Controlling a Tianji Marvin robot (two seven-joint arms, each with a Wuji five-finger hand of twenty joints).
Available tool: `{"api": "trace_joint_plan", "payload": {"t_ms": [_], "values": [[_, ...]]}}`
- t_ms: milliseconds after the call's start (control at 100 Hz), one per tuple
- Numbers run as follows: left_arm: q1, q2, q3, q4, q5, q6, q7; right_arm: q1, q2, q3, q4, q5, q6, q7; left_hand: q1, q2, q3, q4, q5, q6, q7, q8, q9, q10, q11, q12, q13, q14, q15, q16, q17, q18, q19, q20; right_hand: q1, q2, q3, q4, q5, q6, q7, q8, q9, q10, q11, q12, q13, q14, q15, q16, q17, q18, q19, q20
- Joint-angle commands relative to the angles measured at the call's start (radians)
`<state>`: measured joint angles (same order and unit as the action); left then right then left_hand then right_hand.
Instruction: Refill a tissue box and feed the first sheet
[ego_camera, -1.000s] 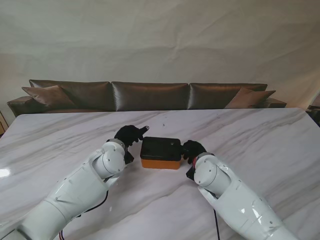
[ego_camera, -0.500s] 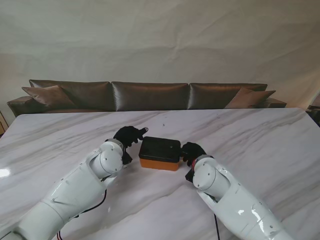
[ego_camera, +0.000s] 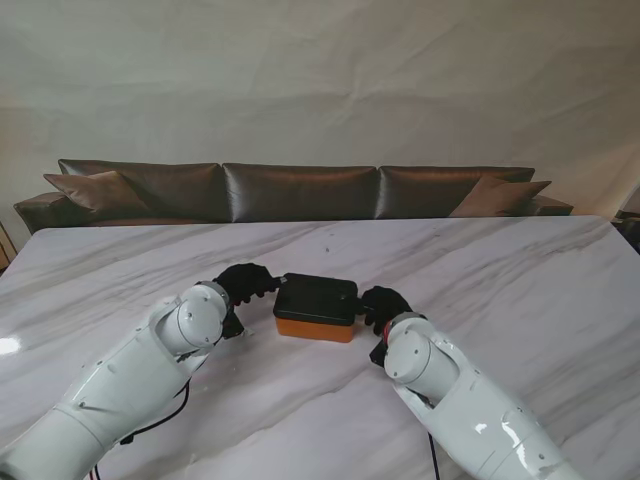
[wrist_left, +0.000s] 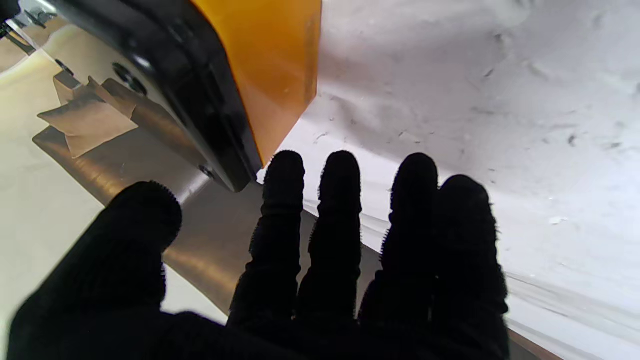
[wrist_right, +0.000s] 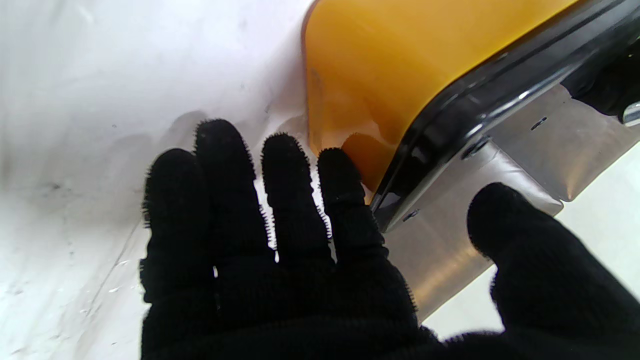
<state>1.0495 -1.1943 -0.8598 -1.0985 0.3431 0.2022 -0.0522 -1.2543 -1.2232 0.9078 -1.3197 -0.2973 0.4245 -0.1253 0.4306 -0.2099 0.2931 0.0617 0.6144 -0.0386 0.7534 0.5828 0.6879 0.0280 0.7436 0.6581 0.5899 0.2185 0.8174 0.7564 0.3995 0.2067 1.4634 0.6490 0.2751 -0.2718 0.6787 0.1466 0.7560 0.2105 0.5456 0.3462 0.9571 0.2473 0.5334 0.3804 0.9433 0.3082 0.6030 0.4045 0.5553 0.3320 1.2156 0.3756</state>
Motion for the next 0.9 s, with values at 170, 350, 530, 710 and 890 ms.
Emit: {"api": "trace_joint_plan", "payload": {"t_ms": [170,350,530,710,890], "values": [[-0.038,0.017,0.029,0.053,-0.021,-0.055,-0.073,0.0,-0.009,-0.008,0.005,0.004,0.003,0.009,0.038,-0.062,-0.012,0.034,-0.097,-0.081,0.141,0.191,-0.057,-0.079,0.093,0.095,-0.058,-0.027,-0.009,0.056,-0.064,-0.12,-0.065,0.022,0.022,-0.015,-0.03,0.025,0.023,-0.069,0.03,0.016,0.041,-0.032,0.029,0.02,0.027,0.004,0.031,0.009,0.005,-0.001,0.048,0.005],[-0.064,0.016,0.062,0.087,-0.02,-0.084,-0.088,0.001,-0.01,-0.008,0.006,0.005,0.005,0.007,0.049,-0.126,0.095,0.033,-0.112,-0.116,0.209,0.309,-0.045,-0.109,0.138,0.149,-0.045,-0.045,0.022,0.094,-0.063,-0.135,-0.058,0.026,0.023,-0.015,-0.033,0.028,0.021,-0.069,0.031,0.017,0.04,-0.033,0.028,0.021,0.027,0.004,0.031,0.008,0.005,-0.001,0.048,0.004],[-0.078,0.015,0.094,0.096,-0.004,-0.087,-0.091,0.0,-0.011,-0.008,0.007,0.007,0.003,0.003,0.146,-0.255,0.27,0.002,-0.124,-0.189,0.326,0.397,-0.016,-0.146,0.213,0.208,-0.02,-0.07,0.073,0.137,-0.045,-0.152,-0.043,0.027,0.026,-0.011,-0.035,0.031,0.02,-0.069,0.032,0.017,0.041,-0.033,0.029,0.022,0.03,0.002,0.031,0.007,0.006,-0.003,0.049,0.003],[-0.085,0.015,0.119,0.097,0.009,-0.074,-0.096,0.0,-0.014,-0.008,0.011,0.014,-0.001,-0.002,0.185,-0.289,0.348,-0.014,-0.049,-0.21,0.407,0.447,0.076,-0.152,0.269,0.295,0.043,-0.069,0.137,0.175,0.01,-0.158,0.005,0.032,0.042,0.0,-0.035,0.032,0.022,-0.071,0.034,0.017,0.044,-0.033,0.031,0.023,0.031,0.002,0.031,0.007,0.007,-0.002,0.049,0.001],[-0.094,0.009,0.129,0.116,-0.003,-0.077,-0.093,0.001,-0.013,-0.008,0.011,0.011,-0.002,-0.003,0.146,-0.287,0.343,-0.06,-0.022,-0.222,0.372,0.446,0.092,-0.148,0.256,0.291,0.057,-0.067,0.142,0.184,0.024,-0.163,0.02,0.027,0.06,0.004,-0.044,0.032,0.025,-0.076,0.037,0.017,0.047,-0.035,0.032,0.024,0.035,0.0,0.032,0.007,0.01,-0.004,0.051,0.001]]}}
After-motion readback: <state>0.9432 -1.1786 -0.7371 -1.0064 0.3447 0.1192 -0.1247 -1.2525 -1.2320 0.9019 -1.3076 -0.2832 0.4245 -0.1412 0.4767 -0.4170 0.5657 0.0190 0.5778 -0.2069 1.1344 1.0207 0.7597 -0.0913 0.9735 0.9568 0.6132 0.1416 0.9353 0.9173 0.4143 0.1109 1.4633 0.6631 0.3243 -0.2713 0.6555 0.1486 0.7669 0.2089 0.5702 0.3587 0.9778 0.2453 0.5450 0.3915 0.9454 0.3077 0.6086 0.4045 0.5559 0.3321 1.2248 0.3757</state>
